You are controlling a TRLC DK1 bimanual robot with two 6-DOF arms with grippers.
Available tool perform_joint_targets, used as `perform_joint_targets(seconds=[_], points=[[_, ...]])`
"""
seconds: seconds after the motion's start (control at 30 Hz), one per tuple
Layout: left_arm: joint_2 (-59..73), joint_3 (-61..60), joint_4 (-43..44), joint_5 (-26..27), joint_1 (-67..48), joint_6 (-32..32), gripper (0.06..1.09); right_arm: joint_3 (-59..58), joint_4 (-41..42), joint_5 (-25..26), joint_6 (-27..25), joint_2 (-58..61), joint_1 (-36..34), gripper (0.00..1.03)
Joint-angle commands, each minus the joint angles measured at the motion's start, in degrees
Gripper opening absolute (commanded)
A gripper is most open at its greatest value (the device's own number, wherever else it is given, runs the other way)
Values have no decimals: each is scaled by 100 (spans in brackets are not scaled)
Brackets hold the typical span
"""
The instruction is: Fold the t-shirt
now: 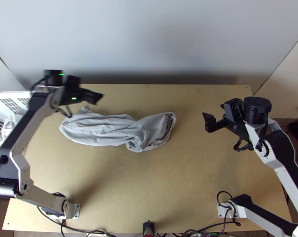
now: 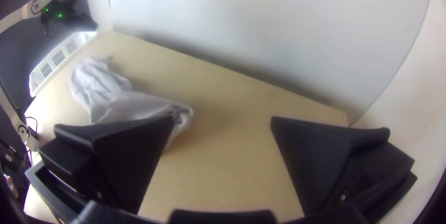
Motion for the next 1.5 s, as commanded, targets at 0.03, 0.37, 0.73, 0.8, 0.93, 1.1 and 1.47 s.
perform_joint_targets(seconds=[0.03, 0.37, 0.73, 0.8, 0.93, 1.1, 1.47], points=[[-5, -596, -199, 837, 1710, -2, 104, 97, -178, -24, 42, 115, 5, 98], [48, -1009, -1720, 863, 2580, 912, 104, 211, -372, -76, 103, 247, 5, 98], [57, -1413, -1957, 310, 3397, 2116, 104, 220, -381, -103, 200, 247, 102, 98], [48, -1466, -1904, 292, 3397, 2204, 104, 237, -389, -103, 200, 238, 111, 98], [57, -1554, -1746, 301, 3318, 2292, 104, 228, -398, -112, 226, 221, 120, 98], [285, -1510, -1517, 318, 3248, 2239, 104, 211, -433, -112, 218, 168, 128, 98], [611, -1492, -735, 494, 3063, 2309, 103, 123, -477, -191, 139, 45, 120, 98]])
